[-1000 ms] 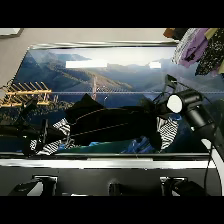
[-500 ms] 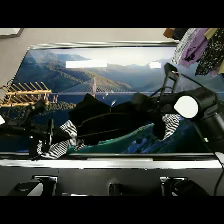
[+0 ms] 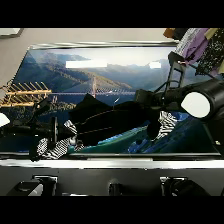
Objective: Fold the clothes and pants, and hang the long-sleeved shirts on hangers.
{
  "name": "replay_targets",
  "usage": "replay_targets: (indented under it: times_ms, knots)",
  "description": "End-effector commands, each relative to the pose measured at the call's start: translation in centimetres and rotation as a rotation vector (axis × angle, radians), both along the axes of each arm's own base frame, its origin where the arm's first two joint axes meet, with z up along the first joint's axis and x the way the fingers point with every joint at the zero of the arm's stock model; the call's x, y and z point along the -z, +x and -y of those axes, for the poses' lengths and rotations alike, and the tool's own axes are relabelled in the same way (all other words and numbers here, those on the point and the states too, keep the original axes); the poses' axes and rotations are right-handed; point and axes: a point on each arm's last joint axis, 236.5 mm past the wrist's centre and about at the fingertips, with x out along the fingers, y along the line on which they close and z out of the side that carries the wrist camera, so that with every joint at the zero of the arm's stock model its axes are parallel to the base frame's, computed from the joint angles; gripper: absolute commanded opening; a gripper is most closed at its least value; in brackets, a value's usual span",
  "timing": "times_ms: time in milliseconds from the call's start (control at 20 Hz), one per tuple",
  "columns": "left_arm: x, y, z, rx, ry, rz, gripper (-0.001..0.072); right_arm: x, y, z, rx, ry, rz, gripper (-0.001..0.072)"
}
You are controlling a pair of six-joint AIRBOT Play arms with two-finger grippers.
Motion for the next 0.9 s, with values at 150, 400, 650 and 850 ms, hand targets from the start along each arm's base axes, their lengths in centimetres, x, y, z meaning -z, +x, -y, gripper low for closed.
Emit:
replay_targets:
  times_ms: [150,400,650,850]
  knots:
    - [-1.1,2.7,4.9,-0.039,-0.088,0.112,0.002,0.1,-0.3,0.3,-0.001,-0.016,-0.012,0.0034]
    - [0.1,3.2,8.4,-0.028,-0.123,0.093,0.002,0.0,-0.3,0.3,-0.001,-0.014,-0.008,0.0034]
    - [-0.5,3.3,11.4,-0.019,-0.23,0.066,0.0021,0.0,-0.3,0.3,-0.001,-0.014,-0.008,0.0034]
    - [-0.7,3.5,12.8,-0.024,-0.278,0.057,0.0021,0.0,-0.4,0.1,-0.004,-0.008,-0.012,0.0035]
